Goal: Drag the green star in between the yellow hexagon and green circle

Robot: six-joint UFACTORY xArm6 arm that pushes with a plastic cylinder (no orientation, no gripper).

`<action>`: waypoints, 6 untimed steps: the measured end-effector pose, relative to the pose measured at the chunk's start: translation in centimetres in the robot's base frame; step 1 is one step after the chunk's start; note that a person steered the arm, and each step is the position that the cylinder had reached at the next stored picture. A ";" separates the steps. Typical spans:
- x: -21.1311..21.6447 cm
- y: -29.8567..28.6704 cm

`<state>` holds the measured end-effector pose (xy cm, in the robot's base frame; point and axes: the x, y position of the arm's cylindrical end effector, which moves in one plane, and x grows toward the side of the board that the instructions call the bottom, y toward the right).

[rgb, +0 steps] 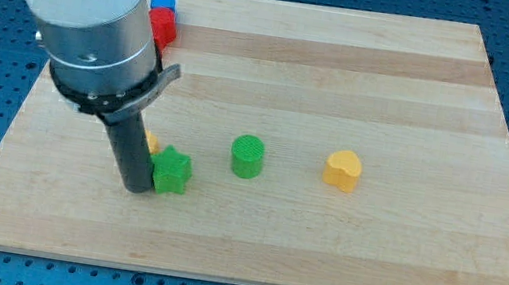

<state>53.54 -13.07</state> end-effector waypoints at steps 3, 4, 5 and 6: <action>3.4 1.7; 4.4 5.1; 2.2 5.3; -0.5 5.4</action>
